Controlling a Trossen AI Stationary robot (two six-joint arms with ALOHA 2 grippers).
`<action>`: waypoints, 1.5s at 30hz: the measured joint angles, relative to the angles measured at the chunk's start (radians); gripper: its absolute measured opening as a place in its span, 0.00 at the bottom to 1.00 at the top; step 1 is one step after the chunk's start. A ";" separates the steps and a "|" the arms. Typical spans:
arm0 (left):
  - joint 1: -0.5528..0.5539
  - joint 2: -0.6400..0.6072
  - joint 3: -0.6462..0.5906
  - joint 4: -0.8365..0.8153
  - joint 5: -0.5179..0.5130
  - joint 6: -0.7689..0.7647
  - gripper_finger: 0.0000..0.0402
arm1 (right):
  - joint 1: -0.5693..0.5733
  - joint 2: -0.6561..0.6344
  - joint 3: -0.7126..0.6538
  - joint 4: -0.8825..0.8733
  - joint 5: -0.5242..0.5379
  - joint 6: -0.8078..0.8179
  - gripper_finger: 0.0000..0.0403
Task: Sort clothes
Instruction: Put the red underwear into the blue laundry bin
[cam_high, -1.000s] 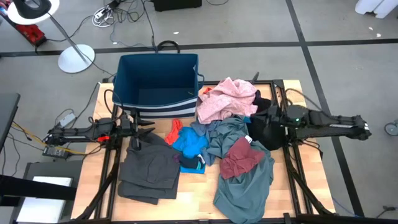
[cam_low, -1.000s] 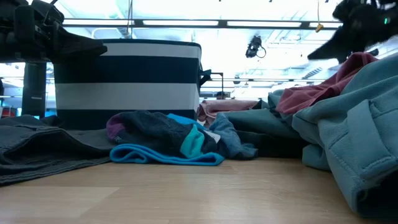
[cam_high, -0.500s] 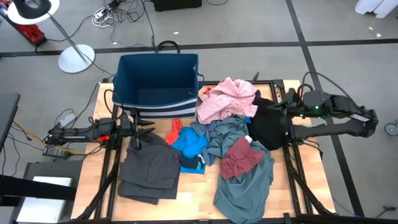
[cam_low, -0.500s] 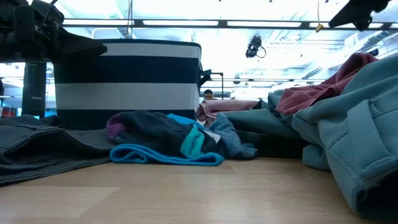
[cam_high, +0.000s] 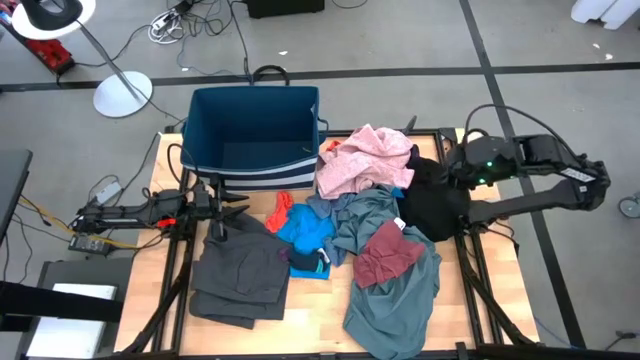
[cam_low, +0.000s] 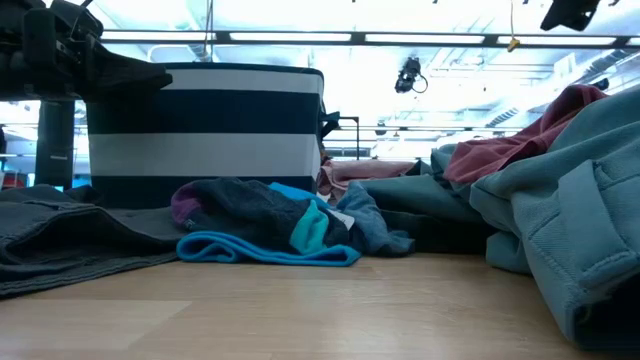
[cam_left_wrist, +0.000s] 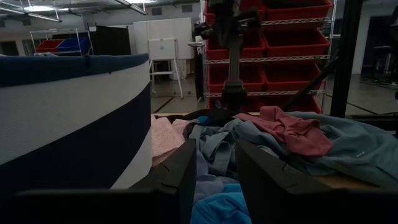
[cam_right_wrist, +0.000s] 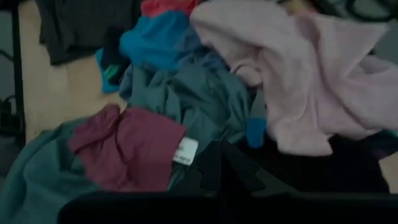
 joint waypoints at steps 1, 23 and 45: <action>0.000 0.000 0.000 0.000 0.000 0.000 0.29 | 0.000 0.015 0.009 -0.016 -0.013 0.008 0.00; 0.000 0.000 0.000 0.000 0.000 0.000 0.29 | 0.112 0.298 0.032 -0.069 -0.153 0.172 0.08; 0.000 0.000 0.000 0.000 0.000 0.000 0.29 | 0.236 0.667 0.032 0.052 -0.117 -0.037 0.35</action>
